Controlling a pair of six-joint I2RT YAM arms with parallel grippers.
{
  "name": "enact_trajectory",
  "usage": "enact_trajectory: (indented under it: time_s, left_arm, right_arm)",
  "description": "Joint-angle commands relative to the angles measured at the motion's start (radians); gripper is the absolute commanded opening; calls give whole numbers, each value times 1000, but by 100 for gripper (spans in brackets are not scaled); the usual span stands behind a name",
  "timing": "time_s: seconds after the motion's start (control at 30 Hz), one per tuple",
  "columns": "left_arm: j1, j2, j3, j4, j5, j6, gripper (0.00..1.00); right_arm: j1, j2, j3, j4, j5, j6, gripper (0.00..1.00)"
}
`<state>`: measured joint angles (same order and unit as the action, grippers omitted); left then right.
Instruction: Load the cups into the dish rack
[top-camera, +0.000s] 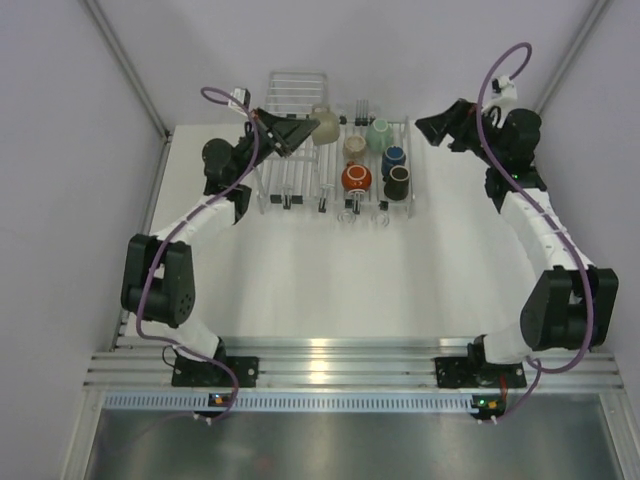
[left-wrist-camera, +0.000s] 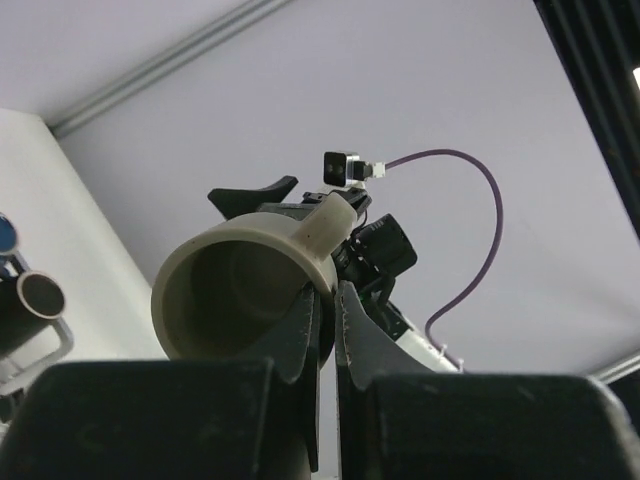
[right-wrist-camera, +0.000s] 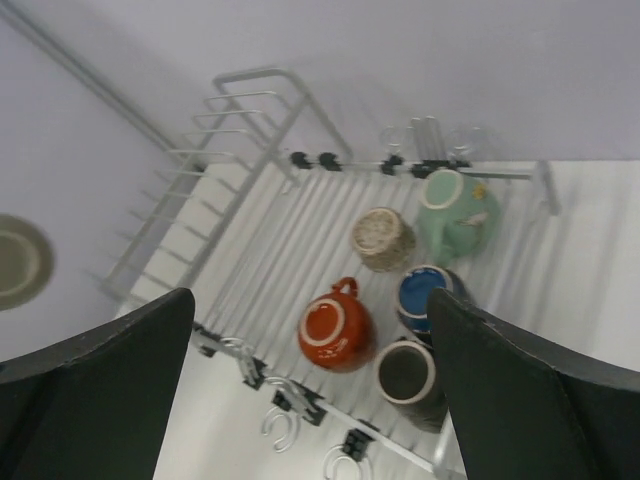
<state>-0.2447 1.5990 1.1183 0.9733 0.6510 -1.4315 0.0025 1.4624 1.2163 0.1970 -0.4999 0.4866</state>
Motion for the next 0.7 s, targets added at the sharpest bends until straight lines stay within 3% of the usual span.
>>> enact_trajectory:
  time_s: [0.0,0.23,0.67]
  left_arm:
    - [-18,22,119,472,30,-259,0]
    - [-99,88,213,492,1,-320,0]
    - [-150,95,201,498,-22,-311,0]
  right_arm:
    - [91,-80,11,198,-118,50,99]
    - [209,-77,22,438,-227,181,99]
    - [306,-128,63,466,-243,196,99]
